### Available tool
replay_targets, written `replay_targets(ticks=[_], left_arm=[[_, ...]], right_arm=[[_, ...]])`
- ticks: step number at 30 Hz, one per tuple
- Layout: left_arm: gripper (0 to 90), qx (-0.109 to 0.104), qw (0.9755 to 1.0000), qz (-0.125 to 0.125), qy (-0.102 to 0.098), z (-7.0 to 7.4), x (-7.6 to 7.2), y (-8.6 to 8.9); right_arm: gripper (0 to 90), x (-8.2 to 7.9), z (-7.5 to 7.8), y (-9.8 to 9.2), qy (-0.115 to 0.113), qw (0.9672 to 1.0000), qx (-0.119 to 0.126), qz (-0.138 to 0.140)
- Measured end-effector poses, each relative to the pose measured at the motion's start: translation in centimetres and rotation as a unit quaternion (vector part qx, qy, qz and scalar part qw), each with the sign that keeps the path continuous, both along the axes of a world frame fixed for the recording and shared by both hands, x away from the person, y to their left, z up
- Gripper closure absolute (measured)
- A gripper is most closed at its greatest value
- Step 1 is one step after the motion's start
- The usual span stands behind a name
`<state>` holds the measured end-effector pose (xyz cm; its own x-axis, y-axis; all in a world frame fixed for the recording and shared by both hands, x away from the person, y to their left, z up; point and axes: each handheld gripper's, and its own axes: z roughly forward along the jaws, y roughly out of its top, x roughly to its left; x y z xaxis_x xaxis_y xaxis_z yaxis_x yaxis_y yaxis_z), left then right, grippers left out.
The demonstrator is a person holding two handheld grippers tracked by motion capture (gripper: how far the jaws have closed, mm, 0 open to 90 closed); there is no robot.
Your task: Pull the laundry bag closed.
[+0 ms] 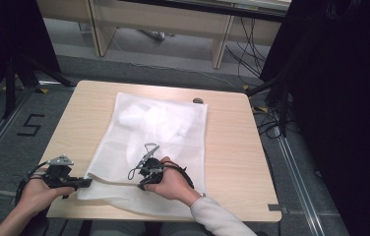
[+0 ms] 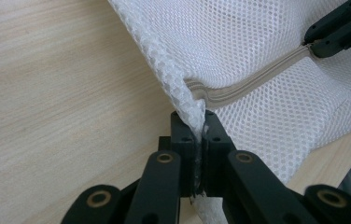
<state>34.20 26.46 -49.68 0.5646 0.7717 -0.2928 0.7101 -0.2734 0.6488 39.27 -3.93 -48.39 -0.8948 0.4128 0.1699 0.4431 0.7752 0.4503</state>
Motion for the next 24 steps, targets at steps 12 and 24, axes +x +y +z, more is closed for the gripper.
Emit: replay_targets(ticks=[12, 24], left_arm=[[85.6, 0.004, 1.0, 0.001, 0.008, -0.04, 0.01, 0.08], [85.6, 0.007, 0.9999, -0.002, 0.01, -0.18, -0.11, 0.06]], right_arm=[[82.7, 0.04, 0.04, -0.26, -0.004, 1.0, 0.003, 0.001], [82.7, -0.28, 0.49, -0.84, -0.006, 1.0, 0.002, 0.0]])
